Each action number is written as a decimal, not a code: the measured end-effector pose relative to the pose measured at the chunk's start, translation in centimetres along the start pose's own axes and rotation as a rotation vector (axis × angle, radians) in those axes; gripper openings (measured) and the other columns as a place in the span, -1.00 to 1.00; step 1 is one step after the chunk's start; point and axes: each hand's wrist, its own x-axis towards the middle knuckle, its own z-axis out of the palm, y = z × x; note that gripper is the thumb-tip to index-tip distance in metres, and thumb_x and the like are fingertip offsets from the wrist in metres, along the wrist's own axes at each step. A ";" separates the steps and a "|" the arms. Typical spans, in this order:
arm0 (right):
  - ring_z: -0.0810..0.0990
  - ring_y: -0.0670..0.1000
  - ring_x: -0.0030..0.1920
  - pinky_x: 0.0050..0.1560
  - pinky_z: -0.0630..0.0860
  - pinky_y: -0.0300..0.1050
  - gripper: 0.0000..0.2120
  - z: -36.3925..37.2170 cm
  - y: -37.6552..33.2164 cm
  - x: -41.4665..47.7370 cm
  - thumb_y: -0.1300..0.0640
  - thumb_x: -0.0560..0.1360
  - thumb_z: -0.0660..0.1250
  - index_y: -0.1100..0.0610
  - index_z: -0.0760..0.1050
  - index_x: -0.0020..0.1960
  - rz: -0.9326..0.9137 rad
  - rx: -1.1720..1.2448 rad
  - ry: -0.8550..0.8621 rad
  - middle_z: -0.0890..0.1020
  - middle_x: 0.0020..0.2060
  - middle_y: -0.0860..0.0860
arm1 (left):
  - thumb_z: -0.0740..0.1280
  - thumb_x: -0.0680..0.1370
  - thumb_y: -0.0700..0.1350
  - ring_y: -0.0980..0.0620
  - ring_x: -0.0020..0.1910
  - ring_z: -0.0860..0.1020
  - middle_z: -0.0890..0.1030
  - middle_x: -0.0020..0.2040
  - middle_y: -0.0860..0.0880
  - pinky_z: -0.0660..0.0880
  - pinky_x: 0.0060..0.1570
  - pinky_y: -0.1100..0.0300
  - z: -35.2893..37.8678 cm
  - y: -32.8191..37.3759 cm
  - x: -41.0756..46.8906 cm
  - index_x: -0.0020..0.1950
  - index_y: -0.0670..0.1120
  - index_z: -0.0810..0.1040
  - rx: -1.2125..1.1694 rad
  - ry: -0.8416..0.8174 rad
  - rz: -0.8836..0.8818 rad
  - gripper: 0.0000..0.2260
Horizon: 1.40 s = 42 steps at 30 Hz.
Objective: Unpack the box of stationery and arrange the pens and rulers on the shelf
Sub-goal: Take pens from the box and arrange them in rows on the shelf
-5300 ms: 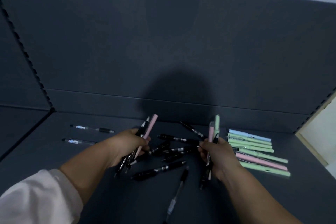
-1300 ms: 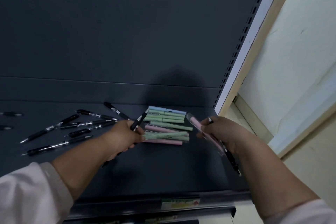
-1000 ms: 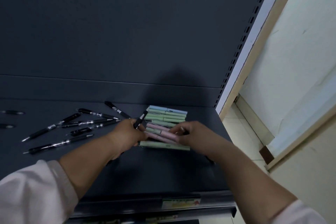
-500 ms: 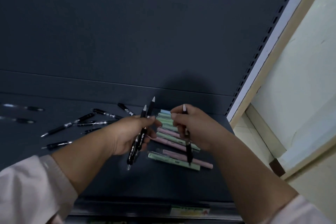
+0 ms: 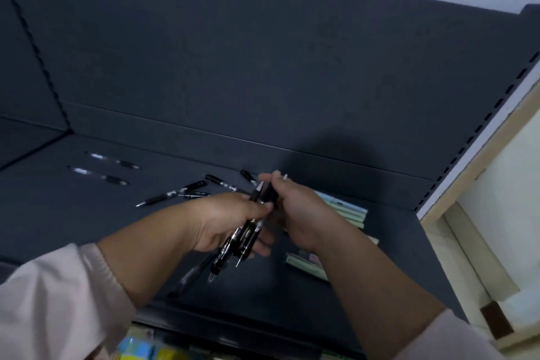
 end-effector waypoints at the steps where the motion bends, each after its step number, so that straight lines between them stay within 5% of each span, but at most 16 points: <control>1: 0.53 0.00 -0.33 -0.39 0.45 -0.25 -0.73 0.4 0.2 0.1 -0.06 0.61 0.17 0.07 0.52 0.14 -0.020 -0.041 -0.035 0.59 -0.21 0.04 | 0.22 0.61 0.00 -0.08 -0.29 0.62 0.61 -0.29 -0.11 0.54 -0.20 0.09 -0.6 -0.2 -0.2 -0.01 -0.14 0.49 0.007 0.013 -0.007 -0.79; 6: 0.45 -0.08 -0.41 -0.41 0.33 -0.24 -0.91 1.6 0.7 1.1 0.13 0.50 0.38 0.08 0.52 0.00 -0.168 -0.199 -0.102 0.57 -0.29 -0.03 | 0.36 0.51 0.08 0.03 -0.46 0.44 0.49 -0.35 -0.04 0.40 -0.37 0.20 -4.1 -1.8 -0.5 -0.02 -0.11 0.49 0.450 0.069 0.039 -0.73; 11: 0.54 -0.07 -0.37 -0.33 0.52 -0.20 -0.89 4.4 2.0 1.9 0.28 0.43 0.45 0.12 0.56 -0.12 -0.140 -0.369 -0.118 0.63 -0.29 0.03 | 0.50 0.36 0.06 0.01 -0.06 0.57 0.60 -0.04 0.04 0.52 -0.07 0.17 -6.8 -2.5 0.1 0.04 0.00 0.51 0.978 0.173 0.188 -0.66; 15: 0.56 -0.05 -0.37 -0.31 0.56 -0.21 -0.89 5.5 2.4 2.8 0.32 0.43 0.44 0.15 0.56 -0.17 -0.153 -0.347 -0.008 0.63 -0.31 0.08 | 0.53 0.32 0.06 0.04 -0.06 0.52 0.53 -0.06 0.05 0.44 -0.14 0.19 -8.5 -3.3 0.6 0.01 0.02 0.36 0.924 0.295 0.205 -0.57; 19: 0.55 -0.06 -0.39 -0.31 0.54 -0.20 -0.88 6.2 3.0 4.2 0.28 0.42 0.45 0.13 0.53 -0.16 -0.090 -0.381 0.132 0.60 -0.32 0.08 | 0.45 0.27 0.28 -0.03 0.21 0.42 0.46 0.19 0.02 0.36 0.13 0.05 -10.4 -4.2 0.7 0.22 0.03 0.34 1.077 0.484 0.248 -0.36; 22: 0.53 -0.07 -0.41 -0.36 0.49 -0.21 -0.81 7.0 3.2 4.8 0.19 0.45 0.44 0.10 0.45 -0.02 -0.072 -0.382 0.237 0.58 -0.29 0.05 | 0.36 0.34 0.34 -0.04 0.36 0.26 0.29 0.36 0.01 0.22 0.28 0.00 -11.5 -5.7 0.4 0.41 0.04 0.20 1.115 0.457 0.254 -0.24; 25: 0.58 0.01 -0.33 -0.28 0.55 -0.12 -0.73 7.0 3.8 5.1 0.09 0.49 0.40 0.06 0.42 0.14 -0.138 -0.566 0.396 0.59 -0.16 0.01 | 0.29 0.47 0.21 -0.04 0.41 0.18 0.21 0.43 -0.01 0.15 0.35 -0.01 -13.2 -6.8 0.3 0.47 0.01 0.14 1.130 0.435 0.283 -0.34; 28: 0.63 0.11 -0.06 0.04 0.58 0.04 -0.76 6.6 4.7 4.5 0.16 0.49 0.36 0.07 0.52 0.16 -0.224 -0.901 0.557 0.64 0.00 0.05 | 0.27 0.50 -0.02 -0.07 0.36 0.27 0.31 0.37 -0.05 0.24 0.30 0.00 -15.3 -7.2 0.7 0.42 -0.02 0.26 1.120 0.455 0.278 -0.50; 34: 0.53 -0.02 0.06 0.11 0.38 -0.29 -0.71 7.8 7.1 0.6 0.33 0.47 0.30 0.00 0.60 0.04 -0.168 -1.294 0.300 0.45 0.02 -0.05 | 0.29 0.47 -0.19 -0.09 0.08 0.45 0.47 0.08 -0.12 0.46 0.00 0.10 -18.7 -7.9 1.5 0.11 -0.10 0.49 1.145 0.436 0.296 -0.78; 42: 0.47 -0.01 -0.06 0.02 0.45 -0.18 -0.88 8.5 8.4 1.0 0.27 0.45 0.39 0.08 0.59 -0.08 -0.209 -1.356 0.335 0.40 -0.05 -0.04 | 0.24 0.48 -0.32 -0.03 0.00 0.50 0.52 0.06 -0.10 0.48 -0.01 0.14 -20.3 -6.9 2.2 0.14 -0.12 0.52 1.159 0.315 0.254 -0.73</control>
